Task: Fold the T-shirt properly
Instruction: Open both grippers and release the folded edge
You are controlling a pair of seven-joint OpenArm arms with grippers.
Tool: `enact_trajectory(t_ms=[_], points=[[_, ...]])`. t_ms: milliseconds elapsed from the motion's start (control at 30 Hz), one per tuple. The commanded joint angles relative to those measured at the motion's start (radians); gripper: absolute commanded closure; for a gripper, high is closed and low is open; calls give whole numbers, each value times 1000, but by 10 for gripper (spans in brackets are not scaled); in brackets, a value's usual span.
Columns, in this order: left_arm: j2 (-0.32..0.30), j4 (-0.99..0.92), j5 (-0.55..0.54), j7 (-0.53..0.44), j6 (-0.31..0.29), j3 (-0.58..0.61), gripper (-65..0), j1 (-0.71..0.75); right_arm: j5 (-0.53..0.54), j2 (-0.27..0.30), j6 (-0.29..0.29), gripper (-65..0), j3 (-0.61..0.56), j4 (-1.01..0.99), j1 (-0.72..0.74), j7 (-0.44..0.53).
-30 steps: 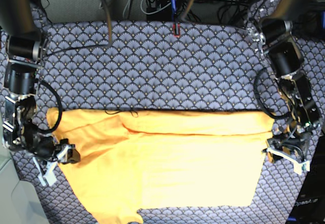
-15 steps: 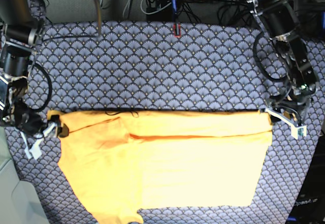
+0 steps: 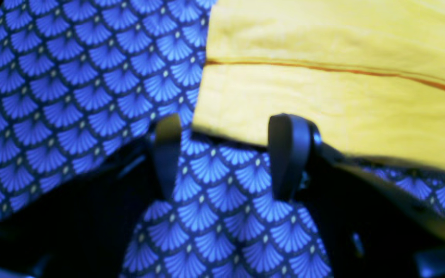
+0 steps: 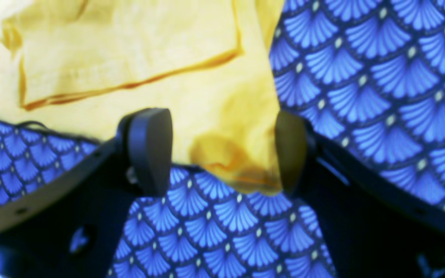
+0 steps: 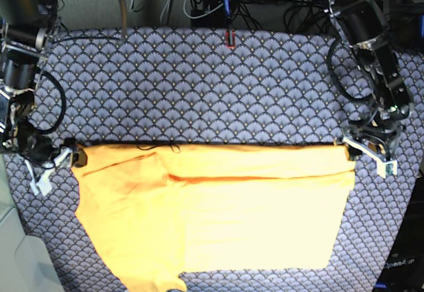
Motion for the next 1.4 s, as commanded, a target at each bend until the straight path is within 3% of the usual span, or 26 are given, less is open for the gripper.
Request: enact_trajectory(t_ms=[0, 667, 833, 1367], points=[[-12, 18, -7, -25, 2, -1, -356, -23, 13, 20, 7, -423, 5, 17, 25, 16], [-18, 18, -7, -25, 4, -3, -356, -27, 15, 43, 7, -426, 4, 19, 26, 18], [-20, 18, -7, -25, 7, -3, -356, -27, 15, 52, 7, -427, 4, 17, 2, 58], [-20, -6, 0, -25, 12, -3, -356, -64, 15, 7, 7, -423, 5, 17, -55, 124]])
